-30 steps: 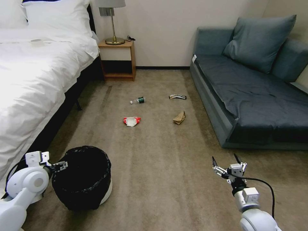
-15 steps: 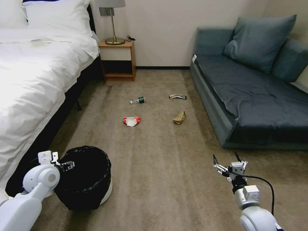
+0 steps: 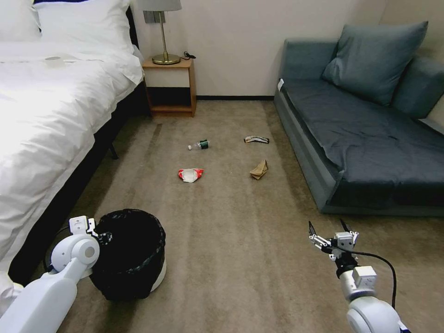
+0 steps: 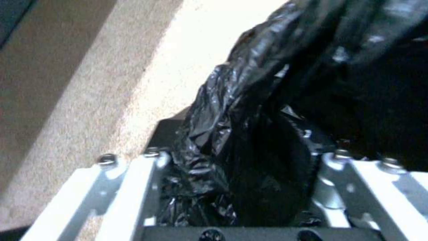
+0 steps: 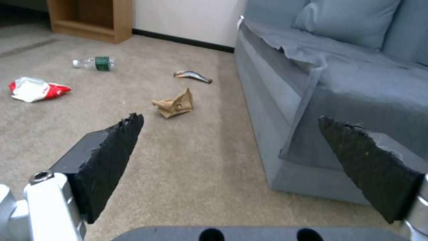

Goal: Pick up the trash bin, then pick up the garbage on the floor and place it into the trash bin.

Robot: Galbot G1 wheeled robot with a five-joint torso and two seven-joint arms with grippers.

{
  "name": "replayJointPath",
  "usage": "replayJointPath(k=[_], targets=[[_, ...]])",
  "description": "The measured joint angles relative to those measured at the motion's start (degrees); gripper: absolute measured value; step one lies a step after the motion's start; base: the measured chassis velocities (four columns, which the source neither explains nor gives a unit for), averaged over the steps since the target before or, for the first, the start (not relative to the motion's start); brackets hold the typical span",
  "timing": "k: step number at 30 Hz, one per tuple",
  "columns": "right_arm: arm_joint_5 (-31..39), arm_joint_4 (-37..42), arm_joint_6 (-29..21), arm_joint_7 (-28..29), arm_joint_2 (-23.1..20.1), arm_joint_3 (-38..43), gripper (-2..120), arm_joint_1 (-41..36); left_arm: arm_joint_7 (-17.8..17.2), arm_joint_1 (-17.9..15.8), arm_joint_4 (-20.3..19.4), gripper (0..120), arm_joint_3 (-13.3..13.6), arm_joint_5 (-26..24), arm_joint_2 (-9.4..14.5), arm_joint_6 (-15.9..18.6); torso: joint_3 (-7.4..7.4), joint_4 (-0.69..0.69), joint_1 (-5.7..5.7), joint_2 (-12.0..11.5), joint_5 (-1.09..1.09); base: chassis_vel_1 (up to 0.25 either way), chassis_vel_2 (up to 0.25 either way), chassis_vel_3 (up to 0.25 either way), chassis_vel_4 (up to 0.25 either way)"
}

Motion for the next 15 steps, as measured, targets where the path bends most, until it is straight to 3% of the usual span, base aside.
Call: replayJointPath(k=[5, 10, 15], targets=[[-0.4, -0.4, 0.1, 0.1, 0.4, 0.0, 100, -0.2, 1.6, 0.6, -1.9, 25, -1.7, 3.2, 1.0, -1.7, 0.0, -0.01, 0.0, 0.0, -0.01, 0.0, 0.0, 0.0, 0.0], [-0.4, -0.2, 0.1, 0.2, 0.6, 0.1, 100, -0.3, 5.8, 1.2, -3.4, 5, -3.7, 7.6, 2.7, -3.6, 0.0, 0.01, 0.0, 0.0, 0.0, 0.0, 0.0, 0.0, 0.0], [-0.4, -0.5, 0.4, 0.2, 0.9, 0.3, 100, -0.6, 8.5, 1.6, -4.3, 5, -4.0, 10.4, 3.3, -4.3, 0.0, 0.01, 0.0, 0.0, -0.02, 0.0, 0.0, 0.0, 0.0]])
